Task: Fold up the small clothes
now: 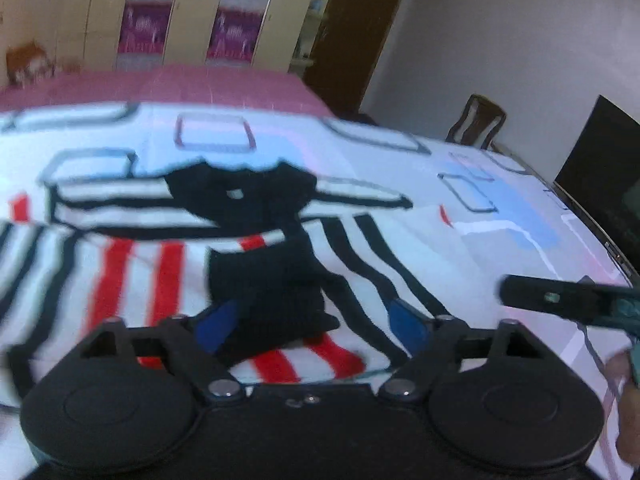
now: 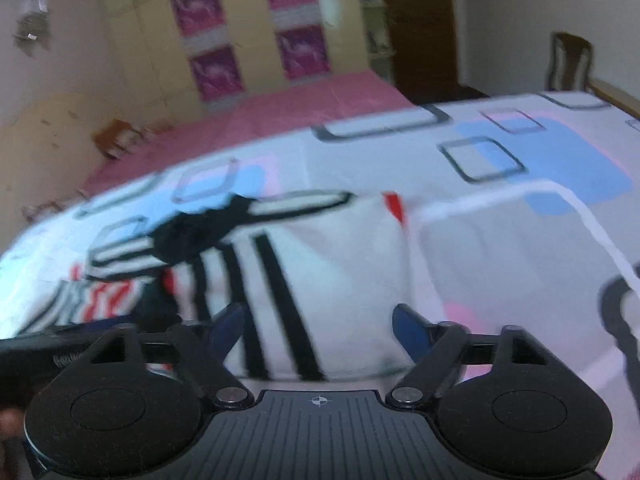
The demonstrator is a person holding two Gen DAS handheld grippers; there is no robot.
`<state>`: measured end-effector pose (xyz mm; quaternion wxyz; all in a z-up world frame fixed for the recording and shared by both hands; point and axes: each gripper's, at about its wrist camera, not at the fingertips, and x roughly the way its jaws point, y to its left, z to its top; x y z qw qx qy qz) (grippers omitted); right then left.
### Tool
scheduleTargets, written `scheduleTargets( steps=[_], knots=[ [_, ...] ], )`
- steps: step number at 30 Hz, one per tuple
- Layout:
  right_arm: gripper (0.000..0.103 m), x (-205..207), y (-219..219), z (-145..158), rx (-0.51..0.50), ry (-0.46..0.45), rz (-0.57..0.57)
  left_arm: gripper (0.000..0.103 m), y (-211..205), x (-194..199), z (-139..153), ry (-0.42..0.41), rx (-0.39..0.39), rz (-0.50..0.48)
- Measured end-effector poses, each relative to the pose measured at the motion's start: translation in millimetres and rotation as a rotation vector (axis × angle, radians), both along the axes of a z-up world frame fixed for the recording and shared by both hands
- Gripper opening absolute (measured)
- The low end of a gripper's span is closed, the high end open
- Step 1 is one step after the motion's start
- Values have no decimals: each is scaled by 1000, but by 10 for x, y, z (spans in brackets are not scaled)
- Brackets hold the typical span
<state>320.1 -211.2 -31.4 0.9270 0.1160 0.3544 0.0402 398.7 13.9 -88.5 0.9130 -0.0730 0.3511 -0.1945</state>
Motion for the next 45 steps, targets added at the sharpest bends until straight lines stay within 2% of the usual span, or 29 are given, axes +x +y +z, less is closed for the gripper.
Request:
scheduleTargets(
  steps=[3, 6, 7, 9, 11, 13, 14, 18, 20, 25, 27, 28, 29, 30, 33, 34, 37, 38, 40, 45],
  knots=[
    [60, 70, 152, -2, 58, 1, 73, 74, 364, -273, 136, -27, -26, 55],
    [58, 214, 333, -76, 131, 35, 126, 66, 849, -605, 211, -41, 27, 150],
    [58, 268, 402, -112, 151, 44, 141, 60, 985, -645, 224, -32, 52, 188],
    [58, 381, 526, -208, 178, 76, 166, 59, 1295, -748, 148, 0, 104, 295],
    [58, 507, 617, -318, 206, 110, 177, 56, 1538, -738, 59, 48, 89, 361],
    [57, 615, 695, -416, 215, 139, 174, 54, 1636, -651, -31, 80, 69, 366],
    [54, 663, 728, -462, 224, 154, 174, 49, 1646, -586, -87, 104, 80, 372],
    [35, 769, 863, -495, 221, 166, 199, 49, 1597, -481, -99, 117, 97, 367],
    [35, 797, 925, -467, 205, 153, 218, 49, 1608, -586, -20, 90, 62, 364],
    [35, 826, 1017, -500, 160, 166, 238, 49, 1670, -754, -108, 74, 117, 416],
    [35, 818, 1048, -517, 139, 161, 246, 60, 1714, -657, -168, 100, 84, 404],
    [24, 818, 1065, -517, 130, 156, 250, 71, 1701, -581, -192, 107, 85, 376],
    [13, 816, 1074, -520, 132, 151, 261, 70, 1669, -500, -207, 96, 108, 357],
    [8, 823, 1080, -519, 145, 151, 271, 69, 1657, -436, -224, 86, 125, 362],
    [7, 778, 1146, -393, 91, 103, 302, 58, 1641, -389, -247, 63, 170, 373],
    [7, 733, 1098, -268, 91, 51, 289, 56, 1638, -390, -254, 58, 179, 372],
    [7, 583, 760, 124, 127, -109, 150, 53, 1648, -401, -260, 51, 192, 358],
    [7, 563, 671, 190, 98, -130, 123, 52, 1660, -403, -259, 51, 188, 355],
    [7, 638, 557, 160, 25, -74, 140, 51, 1679, -405, -254, 52, 182, 353],
    [7, 603, 409, 82, 34, -42, 148, 49, 1723, -409, -234, 63, 160, 351]
  ],
)
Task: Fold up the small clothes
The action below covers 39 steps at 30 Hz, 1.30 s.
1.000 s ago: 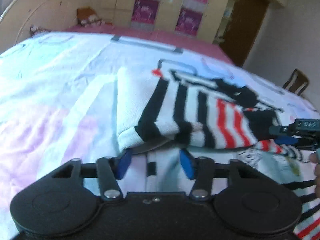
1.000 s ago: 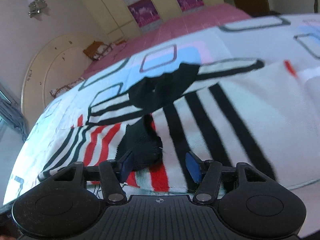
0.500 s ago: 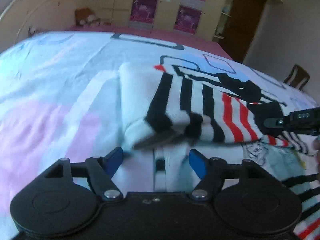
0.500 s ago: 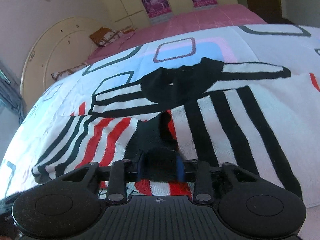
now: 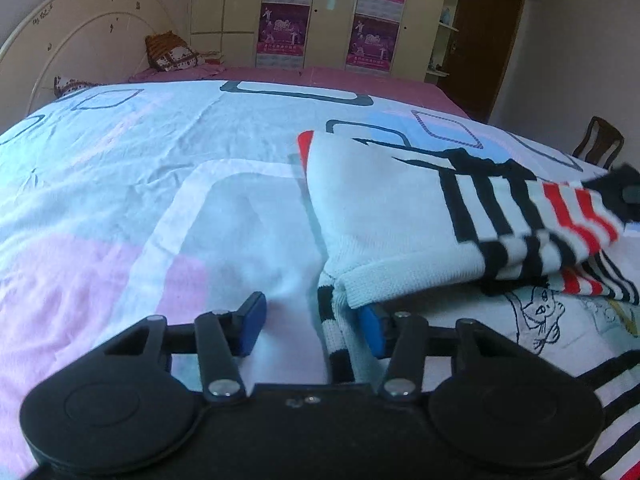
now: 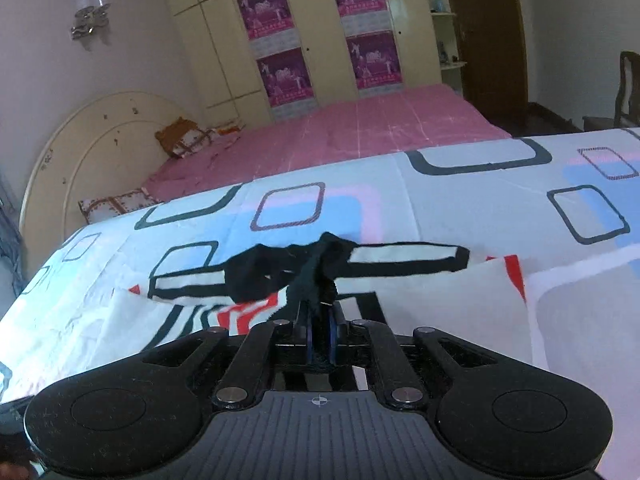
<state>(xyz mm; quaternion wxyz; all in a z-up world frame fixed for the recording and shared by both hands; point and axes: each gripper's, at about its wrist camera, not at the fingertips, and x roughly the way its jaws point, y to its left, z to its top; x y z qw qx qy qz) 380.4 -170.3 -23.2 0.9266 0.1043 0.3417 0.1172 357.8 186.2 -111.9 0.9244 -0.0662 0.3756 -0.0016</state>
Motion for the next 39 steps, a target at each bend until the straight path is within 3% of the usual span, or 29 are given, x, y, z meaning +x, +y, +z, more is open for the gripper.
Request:
scheduleTargets(
  steps=[5, 14, 16, 18, 19, 21, 24, 28, 30, 31, 32, 36, 39],
  knots=[
    [7, -5, 25, -144, -48, 45, 5, 48, 28, 20, 11, 13, -7, -15],
    [7, -32, -46, -364, -17, 101, -15, 48, 39, 91, 14, 40, 1, -45],
    [7, 27, -60, -473, -26, 152, -17, 52, 56, 115, 24, 53, -4, -65],
    [8, 82, -84, -571, -26, 212, -27, 66, 93, 118, 50, 63, -37, -87],
    [22, 58, -109, -551, -19, 208, -43, 69, 114, 75, 109, 55, -51, -69],
    [44, -82, -166, -385, -40, 123, -103, 69, 140, -108, 315, -68, -79, -50],
    [44, -208, -149, -201, -23, 34, -68, 69, -16, -140, 517, -171, -112, -80],
    [19, -94, 131, -283, -54, 56, 32, 69, -531, 186, 377, -107, -74, -232],
    [18, -47, 272, -419, -74, 91, 87, 69, -684, 338, 137, -20, -32, -239],
    [18, -9, 335, -519, -134, 127, 94, 66, -698, 381, 14, 27, -7, -231],
    [18, 13, 342, -612, -190, 150, 71, 66, -692, 347, -16, 2, -4, -243],
    [18, -10, 200, -550, -132, 147, 49, 67, -643, 353, 33, 27, -10, -286],
    [18, 39, 111, -464, -74, 104, 9, 77, -598, 527, 163, 11, -86, -269]
  ],
)
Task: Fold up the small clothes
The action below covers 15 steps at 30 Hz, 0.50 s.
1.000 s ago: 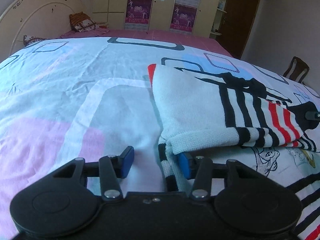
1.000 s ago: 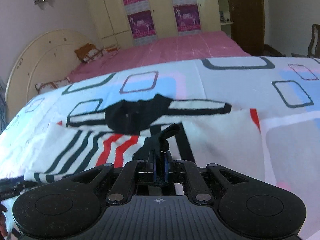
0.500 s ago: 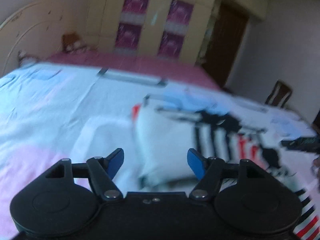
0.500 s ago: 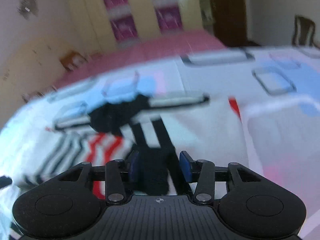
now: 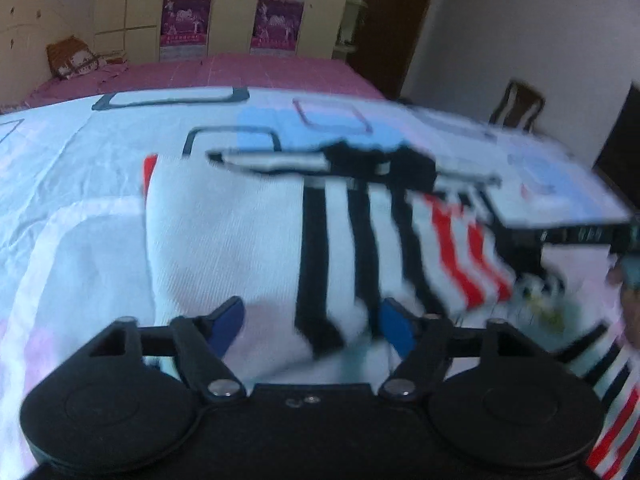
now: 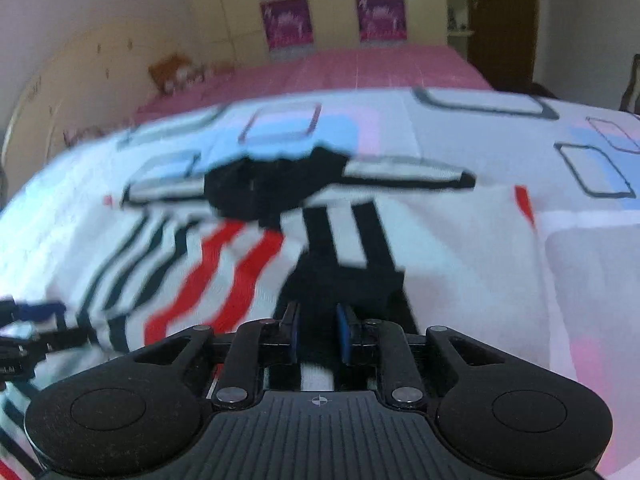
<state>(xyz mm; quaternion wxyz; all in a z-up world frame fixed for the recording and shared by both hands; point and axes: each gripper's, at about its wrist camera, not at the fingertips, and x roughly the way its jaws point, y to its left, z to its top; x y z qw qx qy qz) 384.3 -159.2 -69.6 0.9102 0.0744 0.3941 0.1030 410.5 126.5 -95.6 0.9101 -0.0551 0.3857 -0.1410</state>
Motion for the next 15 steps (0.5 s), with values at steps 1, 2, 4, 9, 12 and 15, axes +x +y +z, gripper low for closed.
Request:
scheduleTargets(
  steps=[1, 2, 4, 9, 12, 15],
  knots=[
    [18, 47, -9, 5, 10, -5, -10, 77, -23, 91, 39, -4, -15, 2],
    [18, 115, 3, 5, 26, 1, -6, 77, -50, 184, 75, -7, -29, -2],
    [18, 250, 99, 30, 45, 12, 31, 77, -116, 377, 117, -27, -18, -21],
    [18, 613, 489, -45, 49, 36, 136, 73, -31, 891, -64, 23, 24, 21],
    [18, 745, 540, -207, -69, 39, 60, 72, 105, 997, -133, 19, 78, 59],
    [19, 777, 508, -146, -50, 37, 5, 74, 250, 950, -42, -13, 38, 95]
  ],
)
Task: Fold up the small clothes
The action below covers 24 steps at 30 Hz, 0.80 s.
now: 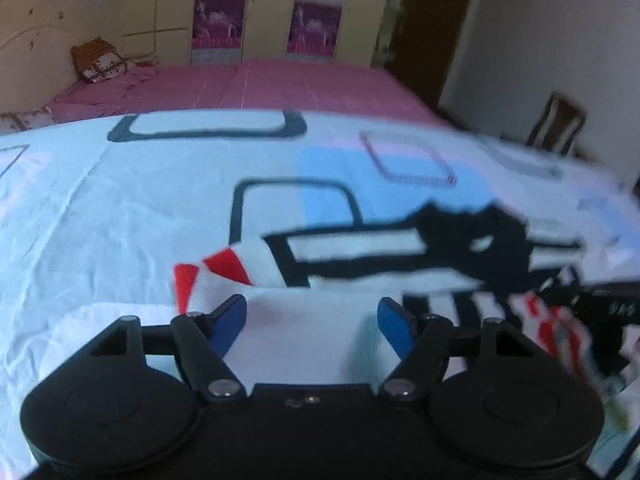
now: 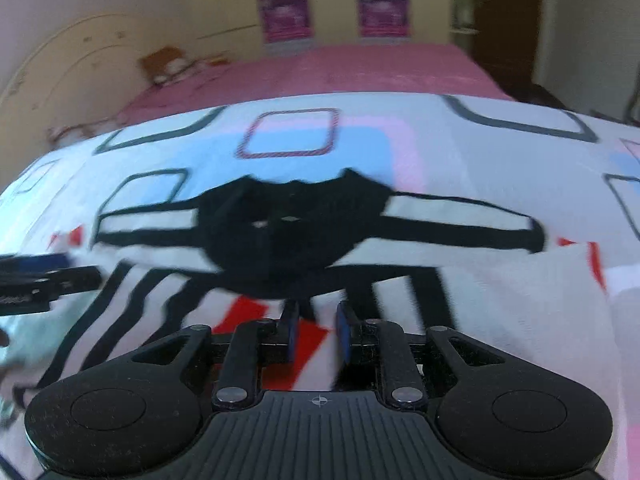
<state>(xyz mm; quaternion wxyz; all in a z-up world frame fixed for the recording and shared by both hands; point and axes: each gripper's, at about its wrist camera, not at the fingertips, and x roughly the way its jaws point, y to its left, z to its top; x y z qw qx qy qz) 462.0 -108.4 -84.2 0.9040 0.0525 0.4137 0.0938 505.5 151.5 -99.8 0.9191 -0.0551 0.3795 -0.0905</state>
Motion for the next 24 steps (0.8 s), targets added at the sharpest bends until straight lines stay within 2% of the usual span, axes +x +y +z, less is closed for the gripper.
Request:
scheduleTargets(
  steps=[2, 6, 8, 10, 12, 15, 17, 19, 20, 21, 22, 24],
  knots=[
    [19, -41, 67, 82, 49, -26, 27, 77, 27, -22, 21, -18, 21, -2],
    [19, -20, 382, 86, 163, 1, 123, 78, 89, 108, -154, 29, 42, -10],
    [19, 36, 536, -11, 136, 34, 160, 78, 102, 90, -148, 23, 47, -13],
    [18, 42, 632, -51, 73, 19, 175, 75, 85, 53, -114, 26, 62, -16],
    [19, 32, 636, 39, 69, 20, 159, 75, 38, -70, -8, -1, 74, -30],
    [19, -97, 581, 193, 87, -39, 173, 79, -175, -382, 155, -62, 46, -80],
    [19, -152, 599, 165, 92, -17, 198, 80, -355, -540, 154, -69, 28, -78],
    [20, -207, 643, 81, 51, 0, 213, 78, -493, -625, 72, -59, 26, -81],
    [24, -233, 670, 50, 22, -2, 208, 77, -526, -657, 29, -53, 43, -81],
    [44, -283, 636, 33, -9, -11, 200, 76, -518, -688, -17, -44, 58, -74],
    [51, -345, 566, 34, -25, -27, 196, 75, -470, -716, -62, -36, 71, -58],
    [50, -435, 362, -1, -94, -44, 144, 74, -309, -791, -134, -38, 90, -37]
  ],
)
